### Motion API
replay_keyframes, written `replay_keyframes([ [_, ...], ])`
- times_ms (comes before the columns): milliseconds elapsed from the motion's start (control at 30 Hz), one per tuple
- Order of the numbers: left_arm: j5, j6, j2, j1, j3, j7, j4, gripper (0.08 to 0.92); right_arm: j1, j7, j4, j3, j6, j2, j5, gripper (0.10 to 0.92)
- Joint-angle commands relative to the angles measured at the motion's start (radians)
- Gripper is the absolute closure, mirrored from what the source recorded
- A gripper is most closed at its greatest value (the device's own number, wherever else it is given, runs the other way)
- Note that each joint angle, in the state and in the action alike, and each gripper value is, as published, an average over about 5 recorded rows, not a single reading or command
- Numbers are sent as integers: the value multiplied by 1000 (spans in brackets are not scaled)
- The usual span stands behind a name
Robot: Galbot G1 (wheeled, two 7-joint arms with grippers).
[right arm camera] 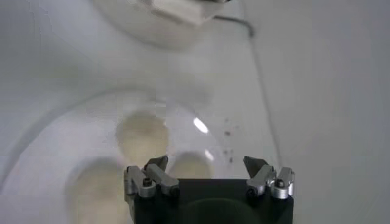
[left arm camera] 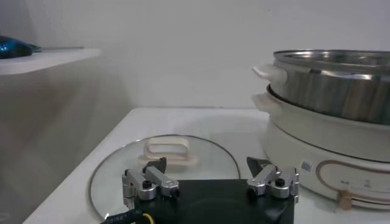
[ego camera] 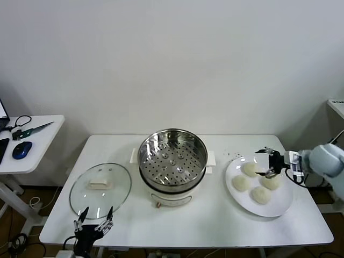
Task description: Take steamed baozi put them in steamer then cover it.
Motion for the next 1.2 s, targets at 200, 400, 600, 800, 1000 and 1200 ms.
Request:
replay_keyframes([
  [200,9,-1,-12,-8,-2,1,15,177,364,-138,-392,-491,-62,280,54,203],
  [400,7,-1,-12,-4,-6,1,25,177,261,-127,-490,-413,-62,387,43,203],
  [600,7,-1,-11,-3,-6,1,29,177,202,-129,-572,-360,-34,446,-16,203],
  [800,7,-2,-11,-8,-6,1,33,177,179,-113,-628,-322,-3,476,-91,203],
  [1000,6,-5,-15,-11,-7,0,35,177,164,-97,-648,-296,4,491,-121,208],
  [1200,4,-9,-14,-9,-11,-3,38,177,151,-80,-644,-273,6,493,-117,285],
])
